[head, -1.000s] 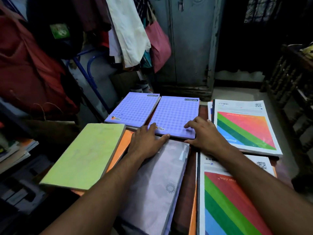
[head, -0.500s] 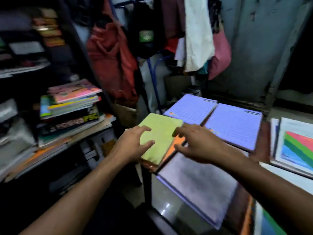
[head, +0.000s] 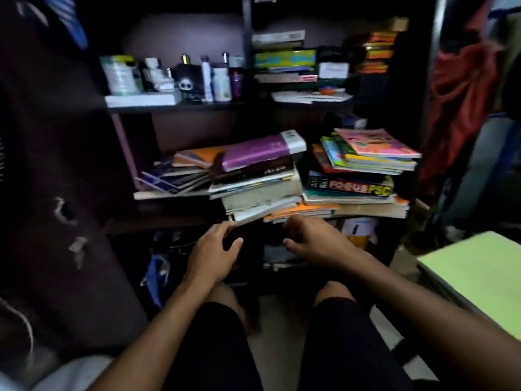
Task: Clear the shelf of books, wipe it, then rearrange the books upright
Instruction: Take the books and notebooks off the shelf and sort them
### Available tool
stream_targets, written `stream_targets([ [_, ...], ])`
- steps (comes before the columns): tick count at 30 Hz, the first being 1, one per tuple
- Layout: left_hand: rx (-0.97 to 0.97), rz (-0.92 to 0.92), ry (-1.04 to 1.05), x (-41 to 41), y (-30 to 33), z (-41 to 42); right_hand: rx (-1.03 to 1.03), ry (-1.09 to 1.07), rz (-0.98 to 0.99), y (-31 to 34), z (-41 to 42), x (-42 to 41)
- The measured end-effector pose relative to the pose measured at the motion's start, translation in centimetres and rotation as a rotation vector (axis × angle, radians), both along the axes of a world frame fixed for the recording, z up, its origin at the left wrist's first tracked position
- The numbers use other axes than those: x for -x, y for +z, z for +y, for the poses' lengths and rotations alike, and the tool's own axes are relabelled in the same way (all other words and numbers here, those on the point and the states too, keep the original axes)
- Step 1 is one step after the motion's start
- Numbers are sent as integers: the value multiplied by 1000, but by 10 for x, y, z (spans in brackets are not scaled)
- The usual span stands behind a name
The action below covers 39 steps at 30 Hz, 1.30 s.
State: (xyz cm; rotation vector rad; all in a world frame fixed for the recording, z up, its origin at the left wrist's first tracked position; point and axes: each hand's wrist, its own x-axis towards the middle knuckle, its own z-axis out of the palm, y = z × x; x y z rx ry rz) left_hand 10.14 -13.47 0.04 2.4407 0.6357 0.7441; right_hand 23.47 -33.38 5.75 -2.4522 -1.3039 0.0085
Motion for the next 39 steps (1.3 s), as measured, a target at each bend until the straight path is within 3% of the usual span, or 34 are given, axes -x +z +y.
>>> stream_targets([
  [3,59,34,-12,18,-47,5,83,-6,-74,-18,28,5],
  [6,-29,189,-84,19,-81,4,158,-25,-145,-42,40,4],
  [9,-76,106,-61,4,-80,3,128,-62,-194,-57,41,-4],
  [15,-464,-100,16,-54,-46,-2,-66,-98,-421,-56,36,-41],
  [20,-828,107,25,-98,-13,21,128,-79,-460,-51,30,-70],
  [24,-910,237,-21,-110,1,49,114,-90,-490,-68,28,-71],
  [30,-1041,234,-68,-107,20,69,-10,-91,-550,-75,31,-76],
  [36,-985,280,-42,-106,22,79,143,-118,-577,-66,41,-80],
  [39,-976,280,-27,-106,17,76,92,-86,-576,-60,41,-85],
])
